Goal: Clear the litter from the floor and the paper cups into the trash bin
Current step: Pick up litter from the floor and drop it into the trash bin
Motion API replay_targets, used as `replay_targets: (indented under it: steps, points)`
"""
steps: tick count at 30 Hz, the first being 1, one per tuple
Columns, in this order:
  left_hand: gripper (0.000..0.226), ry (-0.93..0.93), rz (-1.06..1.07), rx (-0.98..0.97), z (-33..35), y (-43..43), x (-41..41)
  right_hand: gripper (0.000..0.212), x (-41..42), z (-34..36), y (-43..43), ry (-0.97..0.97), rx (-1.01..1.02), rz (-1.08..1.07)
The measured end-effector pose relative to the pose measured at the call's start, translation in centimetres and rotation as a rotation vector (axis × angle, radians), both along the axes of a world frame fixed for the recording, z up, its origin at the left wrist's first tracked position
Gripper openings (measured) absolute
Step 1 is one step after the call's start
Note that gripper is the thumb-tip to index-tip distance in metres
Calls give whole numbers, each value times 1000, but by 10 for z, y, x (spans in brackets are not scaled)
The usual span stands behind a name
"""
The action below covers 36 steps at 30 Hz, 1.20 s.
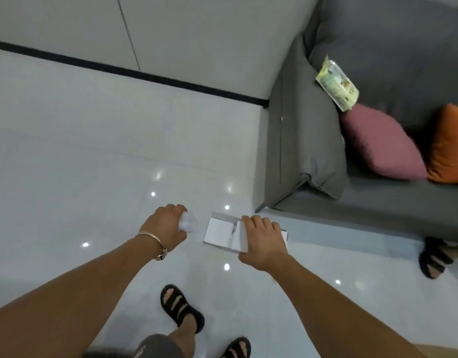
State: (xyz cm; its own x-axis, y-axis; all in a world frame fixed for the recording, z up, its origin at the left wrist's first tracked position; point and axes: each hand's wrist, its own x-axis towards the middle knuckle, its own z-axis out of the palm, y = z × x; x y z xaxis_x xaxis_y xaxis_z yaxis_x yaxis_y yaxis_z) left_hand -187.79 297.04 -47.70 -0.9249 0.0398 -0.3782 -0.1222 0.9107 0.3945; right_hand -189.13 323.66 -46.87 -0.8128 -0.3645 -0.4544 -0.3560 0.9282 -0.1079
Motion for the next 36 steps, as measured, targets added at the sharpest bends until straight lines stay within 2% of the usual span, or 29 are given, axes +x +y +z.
replay_targets:
  steps: [6, 11, 17, 28, 36]
  points:
    - [45, 77, 250, -67, 76, -131, 7, 87, -61, 67, -132, 107, -20, 237]
    - [43, 116, 427, -110, 113, -224, 16, 86, -106, 103, -229, 176, -66, 405]
    - [46, 93, 579, -159, 128, -322, 13, 87, -162, 117, -353, 208, -105, 590]
    - [39, 119, 845, -293, 175, -522, -55, 90, -276, 149, -615, 244, -229, 840]
    - [45, 114, 944, -267, 168, -639, -95, 90, -332, 160, -757, 242, -245, 945]
